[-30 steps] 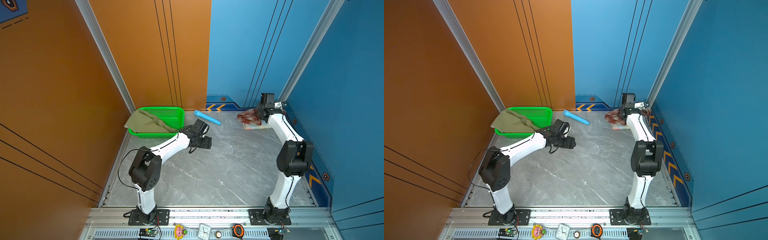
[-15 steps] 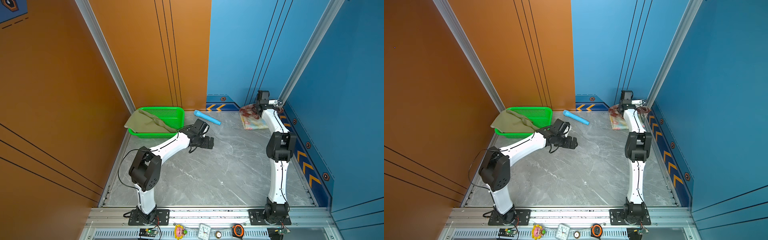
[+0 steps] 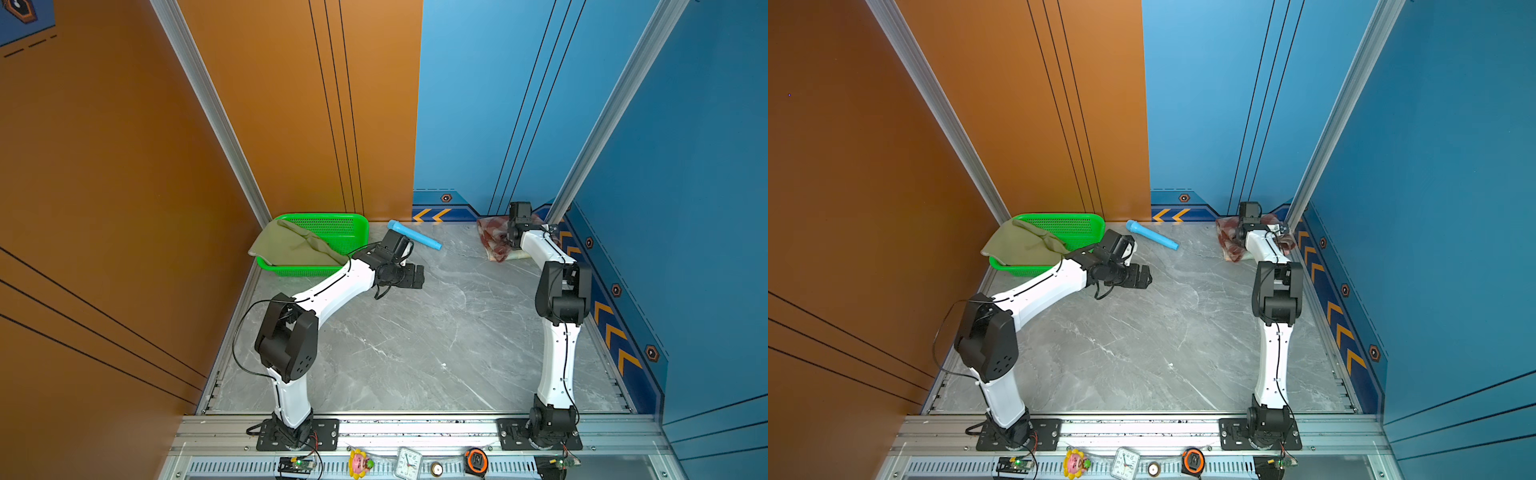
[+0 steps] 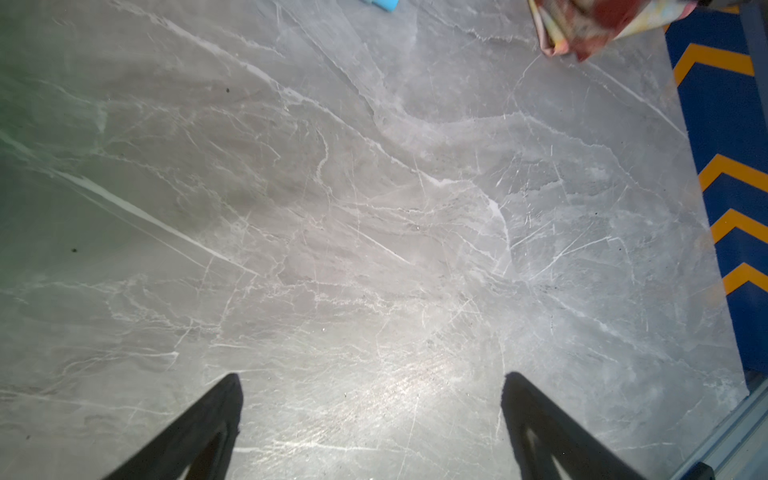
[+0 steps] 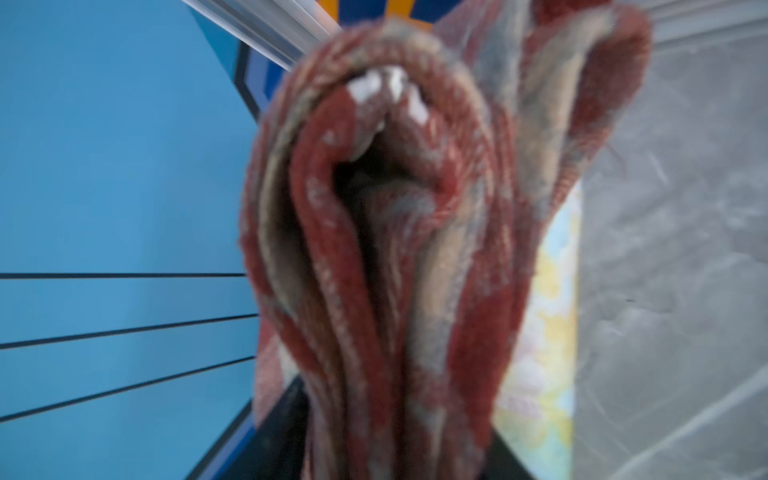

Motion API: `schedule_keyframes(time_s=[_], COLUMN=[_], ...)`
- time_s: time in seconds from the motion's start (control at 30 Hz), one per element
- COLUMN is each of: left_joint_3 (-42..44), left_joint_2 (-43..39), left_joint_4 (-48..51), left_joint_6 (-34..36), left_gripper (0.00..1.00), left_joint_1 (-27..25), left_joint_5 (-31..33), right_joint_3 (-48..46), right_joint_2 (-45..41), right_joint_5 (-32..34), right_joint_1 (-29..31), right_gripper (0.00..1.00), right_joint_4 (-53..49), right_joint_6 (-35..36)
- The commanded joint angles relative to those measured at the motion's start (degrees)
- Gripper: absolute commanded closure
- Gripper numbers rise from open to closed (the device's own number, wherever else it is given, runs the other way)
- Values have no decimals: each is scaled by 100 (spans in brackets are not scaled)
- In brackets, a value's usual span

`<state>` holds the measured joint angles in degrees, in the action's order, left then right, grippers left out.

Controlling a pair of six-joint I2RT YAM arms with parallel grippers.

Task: Fold and stack the skirts
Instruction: 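Lower the plaid bundle onto the floral skirt and open right gripper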

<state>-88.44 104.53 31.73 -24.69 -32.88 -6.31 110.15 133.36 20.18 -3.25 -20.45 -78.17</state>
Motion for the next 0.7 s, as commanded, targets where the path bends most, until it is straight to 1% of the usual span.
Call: schedule_keyframes(time_s=[0.0,0.1,0.2,0.3,0.37,0.47,0.5,0.57,0.67], left_joint_3=[-337,-526,-684,-683,-683,-702,-751,-893,-1070], left_joint_2=[-341,-462,-542,-634,-662,-647,-620,-545,-328], left_joint_4=[329,511,696,791,869,957,1018,1197,1329], left_joint_6=[-20,63,156,200,241,210,234,275,353], left_gripper=[2,2,2,2,2,2,2,2,2], left_joint_1=[125,233,399,682,933,1421,1572,1857,2337], left_joint_5=[281,579,953,1291,1516,1725,1839,2092,2221], right_joint_3=[-312,-636,-1217,-1939,-2552,-3697,-3956,-4254,-4714], right_joint_2=[-612,-1044,-1406,-1992,-2400,-3241,-3507,-3960,-4470], right_joint_5=[-571,-786,-1125,-1311,-1411,-1487,-1483,-1391,-1751], right_joint_1=[-187,-253,-329,-289,-161,220,383,772,1499], right_gripper=[8,0,0,0,0,0,0,0,3], right_joint_4=[-398,-609,-716,-696,-320,691,856,940,1547], right_joint_6=[198,651,1035,1407,1764,2398,2657,3073,3811])
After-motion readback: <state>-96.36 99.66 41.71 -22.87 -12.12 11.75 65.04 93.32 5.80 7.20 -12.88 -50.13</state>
